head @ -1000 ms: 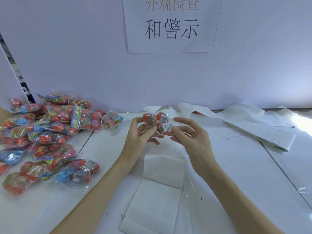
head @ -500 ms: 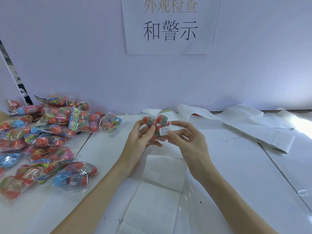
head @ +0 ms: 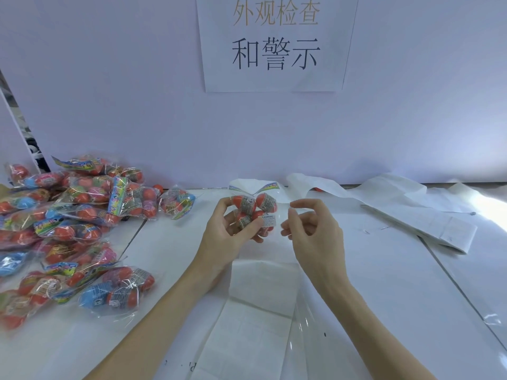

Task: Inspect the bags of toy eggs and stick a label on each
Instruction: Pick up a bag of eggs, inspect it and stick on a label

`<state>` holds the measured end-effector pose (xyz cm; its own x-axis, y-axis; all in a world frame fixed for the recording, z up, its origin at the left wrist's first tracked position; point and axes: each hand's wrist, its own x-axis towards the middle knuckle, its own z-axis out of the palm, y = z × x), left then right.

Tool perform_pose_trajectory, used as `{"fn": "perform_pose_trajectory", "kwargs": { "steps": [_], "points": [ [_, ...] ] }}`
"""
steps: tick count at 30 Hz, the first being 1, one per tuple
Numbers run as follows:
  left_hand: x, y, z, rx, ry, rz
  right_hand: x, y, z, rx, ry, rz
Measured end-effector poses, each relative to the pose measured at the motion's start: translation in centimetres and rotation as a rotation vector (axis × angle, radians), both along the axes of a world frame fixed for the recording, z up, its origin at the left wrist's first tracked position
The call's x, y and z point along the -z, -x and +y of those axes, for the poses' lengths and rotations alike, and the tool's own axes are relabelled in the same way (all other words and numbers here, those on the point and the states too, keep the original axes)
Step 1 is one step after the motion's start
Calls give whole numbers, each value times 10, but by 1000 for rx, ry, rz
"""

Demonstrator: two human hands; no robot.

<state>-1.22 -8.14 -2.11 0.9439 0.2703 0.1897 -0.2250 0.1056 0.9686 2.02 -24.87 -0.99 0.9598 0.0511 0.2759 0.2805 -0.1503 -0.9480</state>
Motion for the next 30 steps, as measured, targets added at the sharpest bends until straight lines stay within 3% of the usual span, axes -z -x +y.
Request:
{"fn": "perform_pose_trajectory", "kwargs": {
  "steps": [7,16,26,30],
  "points": [
    [0,3,1,88,30,29,-2,2,5,-169,17,210],
    [-1,1,1,209,191,-1,-4,-5,-6,-417,-457,442],
    [2,2,6,131,-21,-1,-2,-2,-5,-394,-241,381],
    [0,2,5,143,-49,-5,-2,-5,-9,-459,-369,452]
  ]
}}
